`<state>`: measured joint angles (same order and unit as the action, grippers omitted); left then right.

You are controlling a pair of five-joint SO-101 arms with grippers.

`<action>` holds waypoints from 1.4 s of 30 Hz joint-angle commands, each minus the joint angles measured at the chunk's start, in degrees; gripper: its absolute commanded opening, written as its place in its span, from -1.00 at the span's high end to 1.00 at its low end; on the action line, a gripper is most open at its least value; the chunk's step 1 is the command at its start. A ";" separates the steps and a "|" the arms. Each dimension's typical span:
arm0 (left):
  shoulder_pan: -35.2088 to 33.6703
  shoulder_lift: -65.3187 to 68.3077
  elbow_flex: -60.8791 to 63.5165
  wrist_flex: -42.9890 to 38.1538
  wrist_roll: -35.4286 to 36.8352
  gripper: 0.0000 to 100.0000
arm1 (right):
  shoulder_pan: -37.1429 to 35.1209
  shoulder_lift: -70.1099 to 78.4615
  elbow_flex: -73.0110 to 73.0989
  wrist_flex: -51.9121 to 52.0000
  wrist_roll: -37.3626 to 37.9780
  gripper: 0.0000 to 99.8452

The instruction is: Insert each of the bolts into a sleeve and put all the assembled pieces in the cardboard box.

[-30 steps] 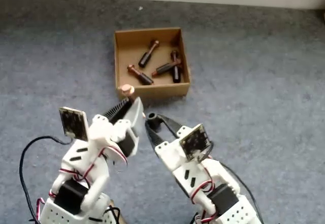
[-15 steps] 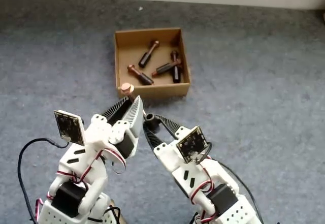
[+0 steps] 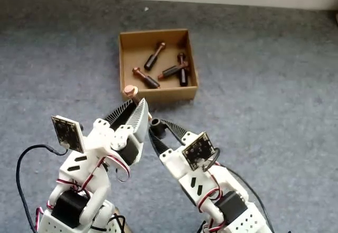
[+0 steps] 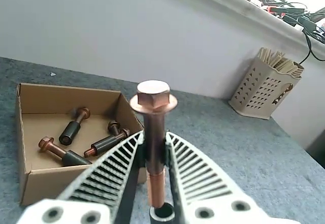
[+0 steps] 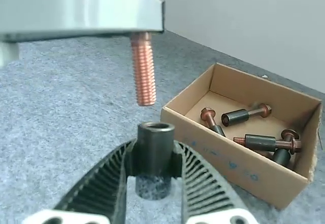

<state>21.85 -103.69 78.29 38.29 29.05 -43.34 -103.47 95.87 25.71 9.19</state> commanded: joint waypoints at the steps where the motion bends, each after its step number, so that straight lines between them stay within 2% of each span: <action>1: 4.70 -0.48 -0.48 -1.05 0.44 0.99 | -0.66 -1.71 7.60 -4.35 3.08 0.99; 3: 6.37 -0.57 0.04 -1.14 0.26 0.99 | -0.66 -1.71 7.60 -4.70 3.25 0.99; 10: 5.41 -0.57 0.40 -0.88 0.26 0.99 | -0.66 -1.71 7.60 -4.70 3.34 0.99; 17: 5.49 -0.48 0.57 3.43 -1.76 0.99 | -0.57 -1.71 7.16 -4.79 3.34 0.99; 31: 5.41 -0.48 2.59 2.99 -1.93 0.99 | -0.75 -1.71 7.16 -4.79 3.43 0.99; 35: 5.41 -0.57 2.07 2.99 -1.85 0.99 | -2.68 -1.71 7.16 -4.70 3.43 0.99; 42: 5.41 -0.57 1.98 3.16 -1.85 0.99 | -3.03 -1.71 7.16 -4.70 7.21 0.99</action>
<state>26.59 -103.87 81.36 41.10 27.30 -45.10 -103.38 95.87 22.73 15.25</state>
